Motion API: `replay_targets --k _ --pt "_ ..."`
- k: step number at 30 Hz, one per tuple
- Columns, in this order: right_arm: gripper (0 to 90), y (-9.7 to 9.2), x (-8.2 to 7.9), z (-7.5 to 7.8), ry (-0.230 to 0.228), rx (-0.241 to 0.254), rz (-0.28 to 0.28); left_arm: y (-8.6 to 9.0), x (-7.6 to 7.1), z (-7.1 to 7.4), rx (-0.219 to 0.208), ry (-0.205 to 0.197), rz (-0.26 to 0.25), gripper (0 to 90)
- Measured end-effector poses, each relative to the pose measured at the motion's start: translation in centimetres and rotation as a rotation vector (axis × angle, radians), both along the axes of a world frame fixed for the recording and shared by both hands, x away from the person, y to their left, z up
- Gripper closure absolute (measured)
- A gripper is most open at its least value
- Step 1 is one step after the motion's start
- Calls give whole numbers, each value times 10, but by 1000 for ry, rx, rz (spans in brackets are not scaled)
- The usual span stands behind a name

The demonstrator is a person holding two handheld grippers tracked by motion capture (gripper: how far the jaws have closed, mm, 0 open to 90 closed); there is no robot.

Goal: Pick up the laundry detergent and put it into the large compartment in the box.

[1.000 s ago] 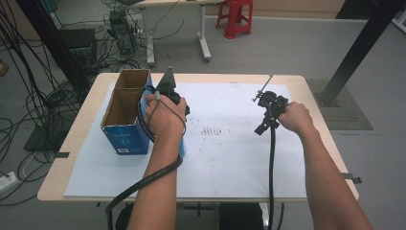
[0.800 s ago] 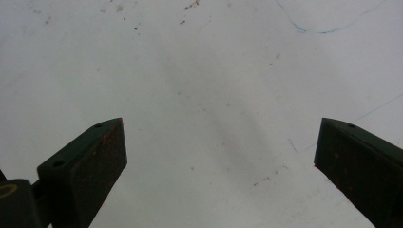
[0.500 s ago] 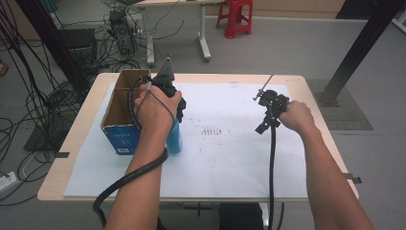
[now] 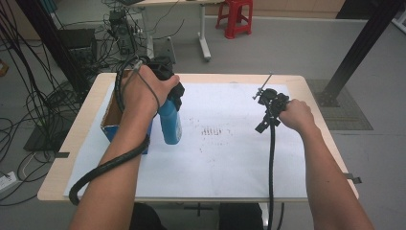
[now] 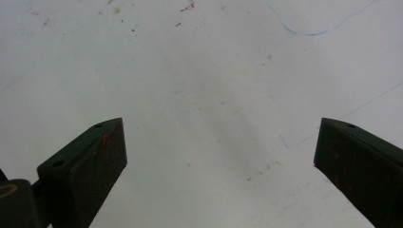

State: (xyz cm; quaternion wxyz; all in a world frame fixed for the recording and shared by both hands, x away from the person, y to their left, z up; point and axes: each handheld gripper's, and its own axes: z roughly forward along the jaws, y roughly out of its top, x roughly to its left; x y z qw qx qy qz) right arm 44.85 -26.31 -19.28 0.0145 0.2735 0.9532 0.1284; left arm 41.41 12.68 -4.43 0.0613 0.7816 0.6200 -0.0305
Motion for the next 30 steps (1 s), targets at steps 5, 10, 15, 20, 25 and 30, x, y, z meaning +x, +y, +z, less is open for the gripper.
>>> replay_targets --k 5,10,15,20,25,30 --pt "32 2 0 1 -1 -2 -1 4 -5 26 3 -24 -62 373" --pt "32 4 0 2 -3 -5 -1 6 -10 50 1 -38 -116 373" --pt "32 6 -1 3 -8 -8 -2 9 -15 72 3 -66 -194 374" --pt "32 5 -3 5 -14 -10 -3 15 -19 93 3 -85 -269 374" --pt "32 4 -3 5 -12 -15 -15 32 -21 106 -37 -105 -276 374" --pt "32 6 -3 6 -18 -21 -11 46 -25 118 -24 -137 -237 374"
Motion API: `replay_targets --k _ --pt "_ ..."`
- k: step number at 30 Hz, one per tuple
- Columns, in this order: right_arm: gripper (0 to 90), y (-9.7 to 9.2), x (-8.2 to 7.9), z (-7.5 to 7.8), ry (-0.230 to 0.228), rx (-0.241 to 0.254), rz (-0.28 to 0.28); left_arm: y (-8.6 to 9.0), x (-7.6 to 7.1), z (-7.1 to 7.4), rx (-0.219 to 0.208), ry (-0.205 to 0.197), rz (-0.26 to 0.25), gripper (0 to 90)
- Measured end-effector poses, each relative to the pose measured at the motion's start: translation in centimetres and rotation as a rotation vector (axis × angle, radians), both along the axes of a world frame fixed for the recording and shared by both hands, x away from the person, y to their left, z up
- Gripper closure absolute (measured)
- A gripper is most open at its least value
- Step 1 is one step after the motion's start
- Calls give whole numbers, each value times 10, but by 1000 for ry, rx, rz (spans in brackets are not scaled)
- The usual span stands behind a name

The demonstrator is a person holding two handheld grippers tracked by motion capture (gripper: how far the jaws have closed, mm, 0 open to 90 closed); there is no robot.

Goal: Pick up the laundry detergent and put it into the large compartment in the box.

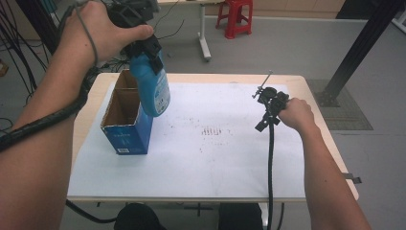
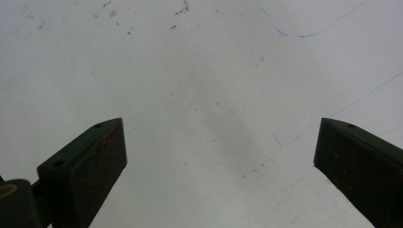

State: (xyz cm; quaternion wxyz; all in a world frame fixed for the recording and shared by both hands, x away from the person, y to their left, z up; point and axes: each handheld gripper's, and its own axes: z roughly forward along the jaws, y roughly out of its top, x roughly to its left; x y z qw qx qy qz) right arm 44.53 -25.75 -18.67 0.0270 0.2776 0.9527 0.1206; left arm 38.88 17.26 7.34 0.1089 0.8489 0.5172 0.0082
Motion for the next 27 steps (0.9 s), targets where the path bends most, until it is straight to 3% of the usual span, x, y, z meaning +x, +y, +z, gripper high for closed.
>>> replay_targets --k 6,13,16,27 --pt "33 2 1 1 2 -1 -3 27 -3 11 -13 -25 103 374" --pt "32 7 4 -1 5 -4 6 50 -5 15 13 -36 226 374" --pt "33 8 4 -1 3 -6 8 62 -6 12 9 -41 283 375" --pt "33 9 5 -2 8 -8 5 84 4 -12 24 -27 361 374"
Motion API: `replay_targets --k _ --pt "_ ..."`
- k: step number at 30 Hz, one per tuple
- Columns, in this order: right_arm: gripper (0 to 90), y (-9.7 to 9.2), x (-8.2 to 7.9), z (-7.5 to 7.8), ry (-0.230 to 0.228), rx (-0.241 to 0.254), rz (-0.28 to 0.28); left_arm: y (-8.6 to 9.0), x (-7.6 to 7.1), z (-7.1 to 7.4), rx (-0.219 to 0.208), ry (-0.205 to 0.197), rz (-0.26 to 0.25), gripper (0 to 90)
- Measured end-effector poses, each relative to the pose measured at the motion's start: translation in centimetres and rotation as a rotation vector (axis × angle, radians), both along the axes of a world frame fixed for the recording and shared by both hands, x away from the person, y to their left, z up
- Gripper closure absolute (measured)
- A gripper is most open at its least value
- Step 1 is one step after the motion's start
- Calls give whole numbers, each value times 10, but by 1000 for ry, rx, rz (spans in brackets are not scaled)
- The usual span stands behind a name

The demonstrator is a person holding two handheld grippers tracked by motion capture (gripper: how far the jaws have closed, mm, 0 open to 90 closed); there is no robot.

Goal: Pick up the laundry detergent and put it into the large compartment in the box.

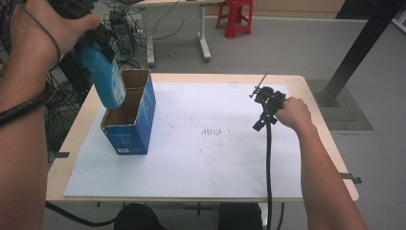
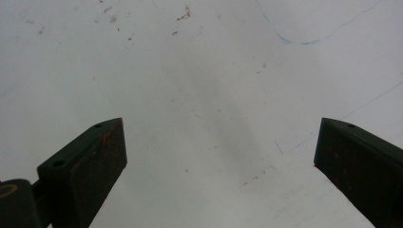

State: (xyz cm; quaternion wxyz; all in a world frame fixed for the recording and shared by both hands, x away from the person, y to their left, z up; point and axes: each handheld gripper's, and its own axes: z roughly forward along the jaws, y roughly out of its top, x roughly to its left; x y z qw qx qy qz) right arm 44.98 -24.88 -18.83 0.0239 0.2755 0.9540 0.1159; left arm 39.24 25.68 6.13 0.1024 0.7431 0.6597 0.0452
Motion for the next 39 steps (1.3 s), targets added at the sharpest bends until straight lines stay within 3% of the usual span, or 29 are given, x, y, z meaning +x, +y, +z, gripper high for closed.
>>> replay_targets --k 9,39 --pt "32 0 1 -2 2 -2 -3 11 9 -22 -17 12 20 375" --pt "32 -1 3 -8 13 -4 -7 7 31 -84 -16 43 3 375"
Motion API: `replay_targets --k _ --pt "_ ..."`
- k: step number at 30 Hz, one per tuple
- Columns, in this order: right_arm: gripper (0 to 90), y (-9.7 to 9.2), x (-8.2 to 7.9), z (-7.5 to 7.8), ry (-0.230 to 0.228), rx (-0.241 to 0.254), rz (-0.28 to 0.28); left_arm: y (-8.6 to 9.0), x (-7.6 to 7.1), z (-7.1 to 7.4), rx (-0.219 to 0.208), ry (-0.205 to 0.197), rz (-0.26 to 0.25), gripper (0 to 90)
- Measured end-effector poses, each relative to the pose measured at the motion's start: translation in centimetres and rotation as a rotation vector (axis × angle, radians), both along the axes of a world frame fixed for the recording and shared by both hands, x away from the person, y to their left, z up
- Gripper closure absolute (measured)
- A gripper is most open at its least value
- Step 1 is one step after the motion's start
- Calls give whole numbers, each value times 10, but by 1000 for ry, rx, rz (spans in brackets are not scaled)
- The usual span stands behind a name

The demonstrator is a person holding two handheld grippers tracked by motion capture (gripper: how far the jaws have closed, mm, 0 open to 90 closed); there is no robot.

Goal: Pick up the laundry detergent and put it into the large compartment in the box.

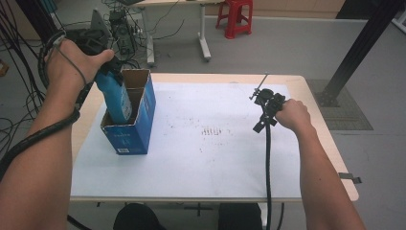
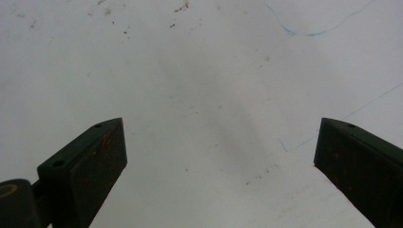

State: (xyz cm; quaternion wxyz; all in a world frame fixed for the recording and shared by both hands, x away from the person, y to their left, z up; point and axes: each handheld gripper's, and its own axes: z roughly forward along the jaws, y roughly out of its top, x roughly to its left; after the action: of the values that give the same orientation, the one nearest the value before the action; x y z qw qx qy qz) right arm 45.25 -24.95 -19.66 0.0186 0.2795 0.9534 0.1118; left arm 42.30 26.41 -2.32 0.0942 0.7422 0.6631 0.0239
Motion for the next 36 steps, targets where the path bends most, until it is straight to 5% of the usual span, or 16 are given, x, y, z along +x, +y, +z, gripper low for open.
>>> replay_targets --k 36 --pt "32 3 -1 0 -3 -5 3 -14 16 -76 24 35 -10 376"
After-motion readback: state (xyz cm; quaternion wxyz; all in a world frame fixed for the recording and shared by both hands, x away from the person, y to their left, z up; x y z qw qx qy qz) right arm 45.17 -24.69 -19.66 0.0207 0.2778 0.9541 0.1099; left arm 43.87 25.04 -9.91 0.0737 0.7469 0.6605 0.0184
